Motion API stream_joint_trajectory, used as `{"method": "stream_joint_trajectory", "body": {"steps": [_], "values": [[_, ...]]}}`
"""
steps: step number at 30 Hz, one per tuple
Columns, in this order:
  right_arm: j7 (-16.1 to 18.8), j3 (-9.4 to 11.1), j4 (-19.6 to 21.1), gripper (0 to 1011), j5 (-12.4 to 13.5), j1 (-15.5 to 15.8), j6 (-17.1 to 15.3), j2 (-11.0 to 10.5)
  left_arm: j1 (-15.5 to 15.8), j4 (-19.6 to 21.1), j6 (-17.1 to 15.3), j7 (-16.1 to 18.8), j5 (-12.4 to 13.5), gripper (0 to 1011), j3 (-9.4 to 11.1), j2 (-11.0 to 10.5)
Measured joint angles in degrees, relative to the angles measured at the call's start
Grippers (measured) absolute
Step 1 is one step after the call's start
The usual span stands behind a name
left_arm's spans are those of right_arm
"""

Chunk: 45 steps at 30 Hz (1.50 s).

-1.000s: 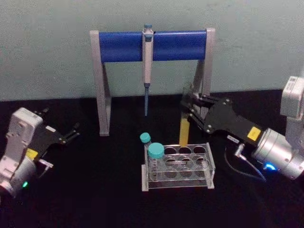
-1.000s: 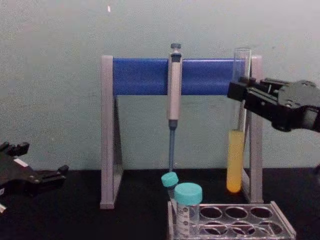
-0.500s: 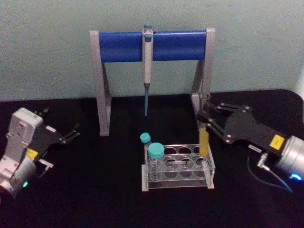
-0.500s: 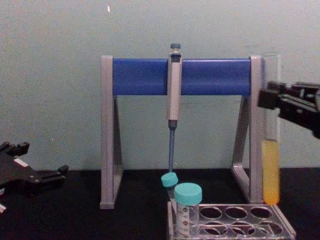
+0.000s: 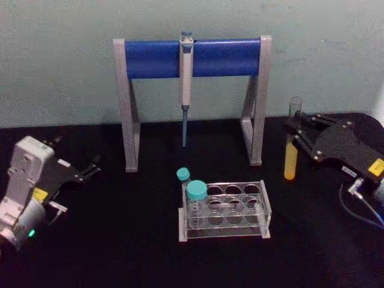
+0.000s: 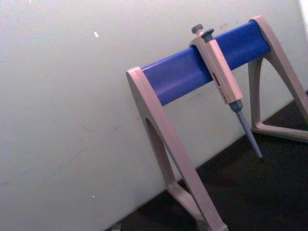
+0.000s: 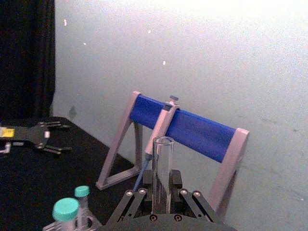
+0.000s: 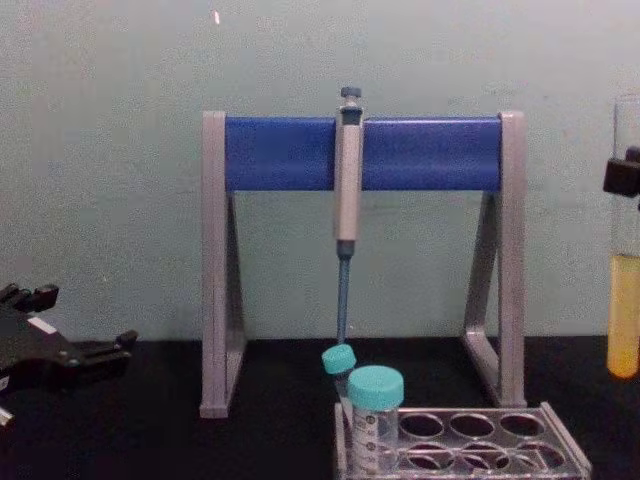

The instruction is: Pick up the test tube from the test tube rack, shake it, then place it back into the test tube rack.

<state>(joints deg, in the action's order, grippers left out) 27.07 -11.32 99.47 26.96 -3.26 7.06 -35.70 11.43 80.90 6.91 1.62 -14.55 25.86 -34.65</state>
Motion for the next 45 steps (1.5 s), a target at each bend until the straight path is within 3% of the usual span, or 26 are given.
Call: {"method": "stream_joint_trajectory", "body": {"steps": [9,14,19,25,34,37,45], "values": [[1.69,-1.67,-5.19,228,-1.17,-5.58,-0.27,2.67,0.00,0.00,0.00,0.00,0.00,1001,0.00,0.00],[3.92,-4.01,-9.82,229,-1.25,-10.30,-0.26,4.90,0.00,0.00,0.00,0.00,0.00,1001,0.00,0.00],[6.33,-6.51,-13.67,228,-0.49,-14.29,0.15,7.24,0.00,0.00,0.00,0.00,0.00,1001,0.00,0.00],[9.21,-8.77,-15.68,228,1.63,-16.50,0.43,8.83,0.00,0.00,0.00,0.00,0.00,1001,0.00,0.00],[12.39,-10.31,-13.57,228,5.84,-15.39,0.18,8.40,0.00,0.00,0.00,0.00,0.00,1001,0.00,0.00],[13.14,-10.24,-11.18,228,7.93,-13.52,0.02,7.21,0.00,0.00,0.00,0.00,0.00,1001,0.00,0.00],[12.38,-9.32,-5.23,228,10.01,-8.35,-0.31,3.23,0.00,0.00,0.00,0.00,0.00,1001,0.00,0.00]]}}
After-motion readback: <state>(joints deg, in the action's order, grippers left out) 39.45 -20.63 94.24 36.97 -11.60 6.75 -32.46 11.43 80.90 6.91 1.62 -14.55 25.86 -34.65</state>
